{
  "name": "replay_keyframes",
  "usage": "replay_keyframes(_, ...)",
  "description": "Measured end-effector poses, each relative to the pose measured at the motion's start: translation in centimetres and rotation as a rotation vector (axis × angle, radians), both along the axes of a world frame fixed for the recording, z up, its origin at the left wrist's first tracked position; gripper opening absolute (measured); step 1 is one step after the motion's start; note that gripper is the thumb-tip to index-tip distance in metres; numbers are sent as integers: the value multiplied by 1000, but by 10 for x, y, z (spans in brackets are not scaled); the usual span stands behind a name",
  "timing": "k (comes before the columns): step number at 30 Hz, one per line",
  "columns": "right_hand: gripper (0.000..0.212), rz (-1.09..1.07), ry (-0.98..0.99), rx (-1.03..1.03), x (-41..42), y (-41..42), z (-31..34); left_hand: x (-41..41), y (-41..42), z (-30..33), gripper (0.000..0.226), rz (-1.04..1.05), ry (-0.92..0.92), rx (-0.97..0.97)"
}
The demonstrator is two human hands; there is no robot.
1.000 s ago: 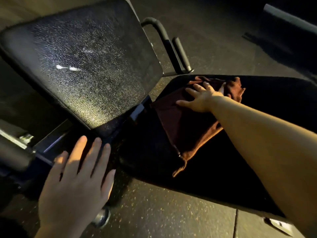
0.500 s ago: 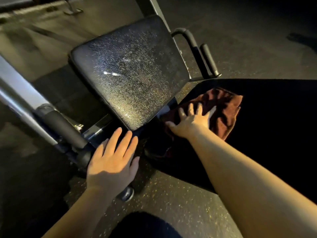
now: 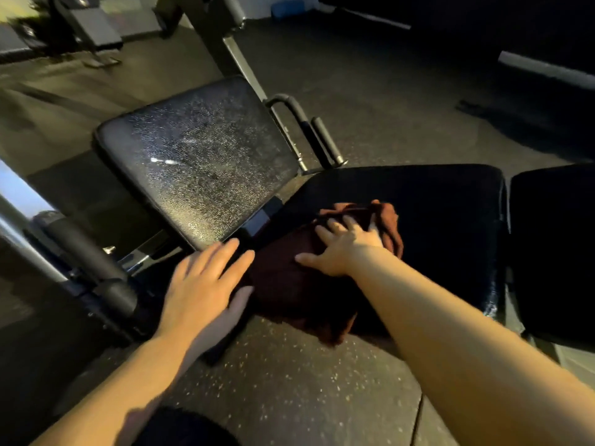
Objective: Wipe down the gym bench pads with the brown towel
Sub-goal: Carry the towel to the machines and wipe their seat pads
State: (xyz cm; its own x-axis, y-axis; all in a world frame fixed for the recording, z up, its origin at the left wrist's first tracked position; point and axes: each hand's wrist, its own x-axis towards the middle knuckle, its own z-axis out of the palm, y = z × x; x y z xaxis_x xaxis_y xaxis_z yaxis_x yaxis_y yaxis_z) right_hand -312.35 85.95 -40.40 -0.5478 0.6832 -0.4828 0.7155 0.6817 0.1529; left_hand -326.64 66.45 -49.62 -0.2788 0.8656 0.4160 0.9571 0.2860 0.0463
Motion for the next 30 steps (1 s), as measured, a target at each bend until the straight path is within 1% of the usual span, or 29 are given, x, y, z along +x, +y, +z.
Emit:
replay_keyframes(3, 90, -107, -60, 104, 38, 46, 30, 44, 34, 29, 52, -235, -42, 69)
replay_keyframes(5, 93, -210, -80, 170, 64, 76, 47, 68, 54, 41, 54, -349, -92, 65)
replay_keyframes(7, 97, -283, -96, 208, 83, 100, 58, 86, 69, 41, 55, -396, -155, 35)
replay_keyframes(8, 97, -296, -102, 217, 88, 108, 59, 91, 74, 37, 56, -405, -233, 25)
replay_keyframes(10, 96, -287, -106, 233, 88, 122, 56, 98, 80, 25, 55, -399, -421, 74)
replay_keyframes(11, 95, -280, -106, 235, 84, 128, 55, 100, 82, 20, 53, -390, -471, 123)
replay_keyframes(12, 94, -272, -106, 229, 79, 134, 51, 100, 84, 16, 52, -389, -482, 165)
replay_keyframes(14, 92, -246, -112, 209, 66, 147, 44, 101, 88, 11, 53, -405, -449, 230)
replay_keyframes(16, 91, -215, -130, 186, 49, 160, 35, 100, 92, 6, 53, -391, -413, 261)
replay_keyframes(24, 90, -151, -138, 137, 5, 185, 9, 103, 93, 1, 62, -340, -385, 251)
replay_keyframes(27, 86, -128, -138, 139, 5, 176, 5, 102, 91, -1, 62, -341, -369, 258)
replay_keyframes(30, 77, -99, -121, 130, 5, 148, 3, 100, 89, -1, 63, -337, -364, 229)
